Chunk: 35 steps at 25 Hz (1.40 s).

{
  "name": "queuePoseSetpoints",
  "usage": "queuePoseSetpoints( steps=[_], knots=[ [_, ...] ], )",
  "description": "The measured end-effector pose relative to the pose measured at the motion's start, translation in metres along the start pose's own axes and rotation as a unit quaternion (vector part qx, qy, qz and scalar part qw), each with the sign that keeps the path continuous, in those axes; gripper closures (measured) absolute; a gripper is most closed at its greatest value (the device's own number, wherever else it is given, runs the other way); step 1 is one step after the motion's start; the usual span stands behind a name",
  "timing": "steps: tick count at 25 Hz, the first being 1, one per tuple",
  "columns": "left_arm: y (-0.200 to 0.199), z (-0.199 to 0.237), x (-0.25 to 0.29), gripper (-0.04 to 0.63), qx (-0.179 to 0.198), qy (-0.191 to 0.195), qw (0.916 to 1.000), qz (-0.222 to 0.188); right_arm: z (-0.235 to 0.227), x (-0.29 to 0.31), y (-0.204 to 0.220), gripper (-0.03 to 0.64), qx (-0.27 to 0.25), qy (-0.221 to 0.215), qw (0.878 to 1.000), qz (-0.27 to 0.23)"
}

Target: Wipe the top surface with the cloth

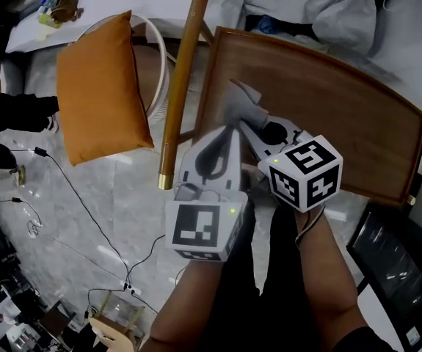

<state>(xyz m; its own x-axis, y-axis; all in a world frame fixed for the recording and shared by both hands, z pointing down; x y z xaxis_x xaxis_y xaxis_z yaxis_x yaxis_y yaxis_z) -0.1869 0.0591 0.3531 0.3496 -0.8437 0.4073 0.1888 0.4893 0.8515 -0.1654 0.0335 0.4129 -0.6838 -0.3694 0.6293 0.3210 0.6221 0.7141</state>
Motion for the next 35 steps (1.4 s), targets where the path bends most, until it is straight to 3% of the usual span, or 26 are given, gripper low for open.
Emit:
queuePoseSetpoints(
  steps=[8, 17, 25, 35],
  knots=[
    [0.009, 0.015, -0.022, 0.584, -0.016, 0.020, 0.9997, -0.003, 0.027, 0.043, 0.017, 0.588, -0.010, 0.011, 0.998, 0.061],
    [0.024, -0.002, 0.005, 0.584, -0.013, 0.051, 0.9985, 0.012, -0.015, 0.018, 0.038, 0.588, -0.032, 0.081, 0.992, 0.094],
    [0.057, -0.064, 0.058, 0.584, 0.009, 0.097, 0.9934, 0.059, -0.095, -0.051, 0.066, 0.588, 0.018, 0.145, 0.985, 0.095],
    [0.079, -0.191, 0.116, 0.584, 0.033, 0.166, 0.9819, 0.084, -0.198, -0.161, 0.119, 0.588, 0.063, 0.219, 0.968, 0.104]
  ],
)
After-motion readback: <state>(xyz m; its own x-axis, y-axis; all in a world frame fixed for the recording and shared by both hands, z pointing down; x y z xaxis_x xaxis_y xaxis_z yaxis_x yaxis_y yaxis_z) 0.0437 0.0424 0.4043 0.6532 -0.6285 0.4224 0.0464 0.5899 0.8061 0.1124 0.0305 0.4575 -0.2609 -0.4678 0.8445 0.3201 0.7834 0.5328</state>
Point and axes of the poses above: the fingertips, and each gripper's own axes: x forward along the fingers, z to its left, y out of its underside, the point moved 1 cm from there along -x, backward along the fingers, and after that the axes turned 12 degrees about y, right-handed, at the moved point
